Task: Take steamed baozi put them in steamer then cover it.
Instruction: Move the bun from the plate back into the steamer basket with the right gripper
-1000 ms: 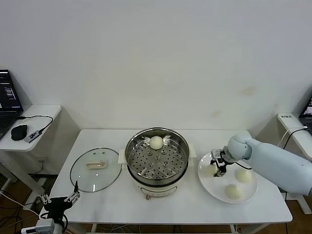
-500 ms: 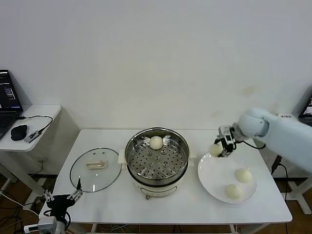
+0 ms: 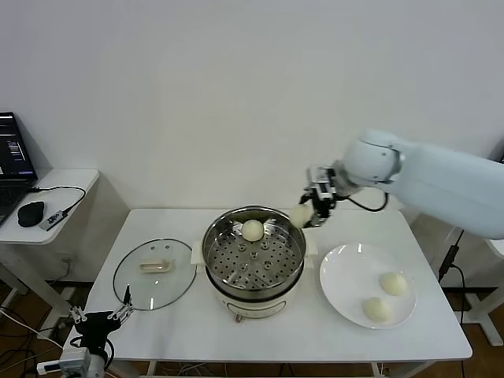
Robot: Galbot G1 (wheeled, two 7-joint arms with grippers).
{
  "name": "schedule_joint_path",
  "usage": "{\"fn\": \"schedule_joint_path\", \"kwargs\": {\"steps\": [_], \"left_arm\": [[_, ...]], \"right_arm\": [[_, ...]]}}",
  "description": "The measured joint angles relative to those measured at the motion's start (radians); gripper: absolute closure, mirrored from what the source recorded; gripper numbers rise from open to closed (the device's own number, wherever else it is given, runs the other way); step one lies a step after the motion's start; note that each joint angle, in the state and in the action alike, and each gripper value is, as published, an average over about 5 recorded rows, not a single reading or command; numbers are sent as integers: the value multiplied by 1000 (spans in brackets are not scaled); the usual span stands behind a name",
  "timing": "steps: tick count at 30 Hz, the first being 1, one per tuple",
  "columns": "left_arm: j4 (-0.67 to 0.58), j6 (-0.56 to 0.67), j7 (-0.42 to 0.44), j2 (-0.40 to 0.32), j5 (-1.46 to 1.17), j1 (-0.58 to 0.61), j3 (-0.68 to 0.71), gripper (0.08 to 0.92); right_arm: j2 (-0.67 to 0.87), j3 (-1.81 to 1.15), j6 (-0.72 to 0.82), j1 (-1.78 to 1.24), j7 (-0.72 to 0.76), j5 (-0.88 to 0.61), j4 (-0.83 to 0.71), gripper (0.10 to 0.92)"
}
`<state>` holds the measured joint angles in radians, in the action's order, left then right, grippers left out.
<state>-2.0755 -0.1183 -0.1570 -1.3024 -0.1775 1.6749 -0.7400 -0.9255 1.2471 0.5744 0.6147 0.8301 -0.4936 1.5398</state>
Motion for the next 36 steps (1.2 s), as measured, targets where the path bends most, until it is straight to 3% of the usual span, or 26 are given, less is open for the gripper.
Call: {"fn": "schedule_joint_path", "kwargs": {"steps": [12,28,36], "left_arm": [[-5,4,0,-10,-1,7,-14,177],[0,6,1,-7,-1,4,-16,177],[-1,6,1,-8,-2,5,-15,177]], "right_arm": [[-244,14,88,-109,-101,-82,-127,406],[-367,3,140,-187,-149,-109,-234,404],[-373,7,146,-185,-134,-101,-235,237]]}}
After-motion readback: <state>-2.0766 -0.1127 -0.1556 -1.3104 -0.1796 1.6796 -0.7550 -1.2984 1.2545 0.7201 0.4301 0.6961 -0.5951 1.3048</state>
